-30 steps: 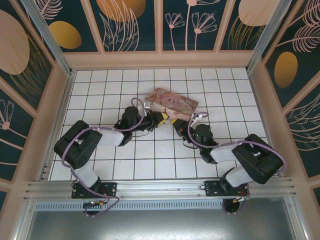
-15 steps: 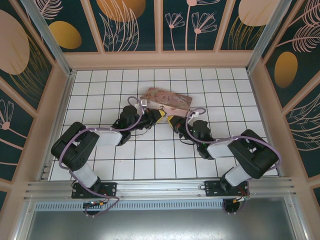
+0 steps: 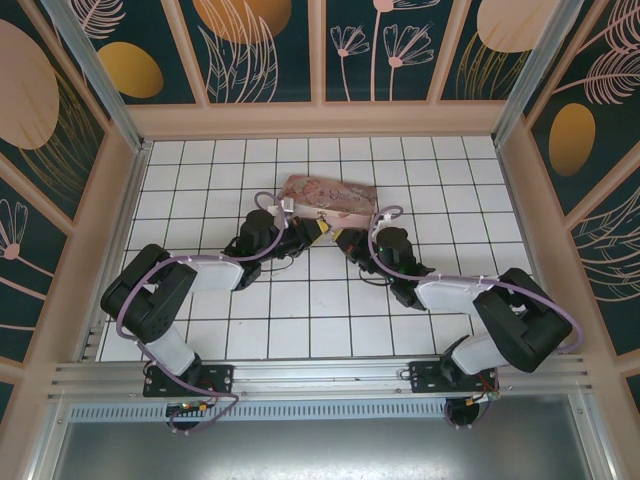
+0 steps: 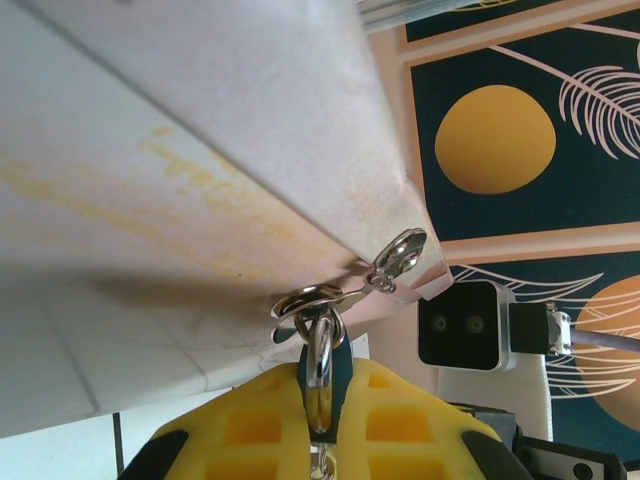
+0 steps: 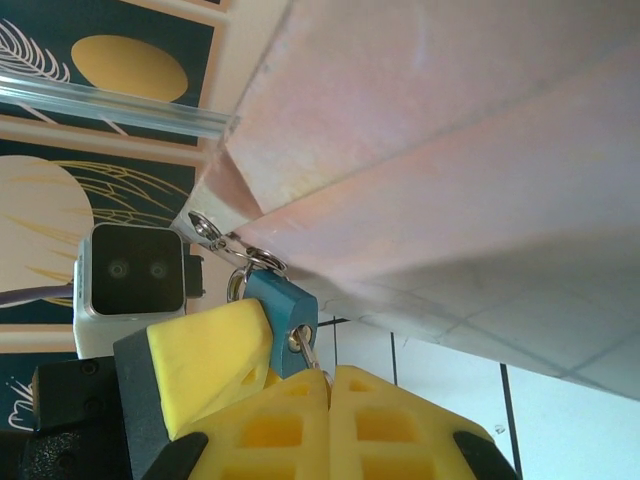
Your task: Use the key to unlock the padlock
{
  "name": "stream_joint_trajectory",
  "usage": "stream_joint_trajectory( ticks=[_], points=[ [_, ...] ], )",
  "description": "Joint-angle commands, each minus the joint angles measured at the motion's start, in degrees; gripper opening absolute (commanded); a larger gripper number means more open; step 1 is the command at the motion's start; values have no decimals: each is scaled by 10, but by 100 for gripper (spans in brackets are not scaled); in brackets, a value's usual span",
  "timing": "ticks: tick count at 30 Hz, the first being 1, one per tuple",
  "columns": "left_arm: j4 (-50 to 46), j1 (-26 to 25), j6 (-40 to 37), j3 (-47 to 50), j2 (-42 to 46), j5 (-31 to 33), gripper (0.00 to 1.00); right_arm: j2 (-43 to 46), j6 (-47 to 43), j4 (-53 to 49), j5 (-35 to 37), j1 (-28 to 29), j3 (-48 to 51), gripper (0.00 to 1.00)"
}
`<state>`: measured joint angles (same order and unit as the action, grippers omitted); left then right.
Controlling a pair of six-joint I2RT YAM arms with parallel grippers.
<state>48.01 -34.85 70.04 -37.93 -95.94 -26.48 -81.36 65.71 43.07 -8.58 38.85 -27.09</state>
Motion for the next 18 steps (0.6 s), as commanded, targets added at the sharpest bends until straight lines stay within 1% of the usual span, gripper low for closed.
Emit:
stream_joint_trajectory(
  ticks=[1, 8, 12, 14, 18],
  points=[
    [1, -24, -21, -2, 1, -81, 0, 18, -28, 65, 8, -19, -12, 0],
    [19, -24, -13, 9, 1, -93, 0, 18, 2, 107, -34, -47, 7, 0],
    [26, -24, -4, 12, 0, -90, 0, 5, 16, 117, -53, -39, 4, 0],
    [30, -24, 1, 13, 0, -85, 0, 2, 22, 120, -47, -26, 6, 0],
    [44, -24, 25, 18, -1, -73, 0, 2, 44, 143, -3, 8, 29, 0]
  ],
)
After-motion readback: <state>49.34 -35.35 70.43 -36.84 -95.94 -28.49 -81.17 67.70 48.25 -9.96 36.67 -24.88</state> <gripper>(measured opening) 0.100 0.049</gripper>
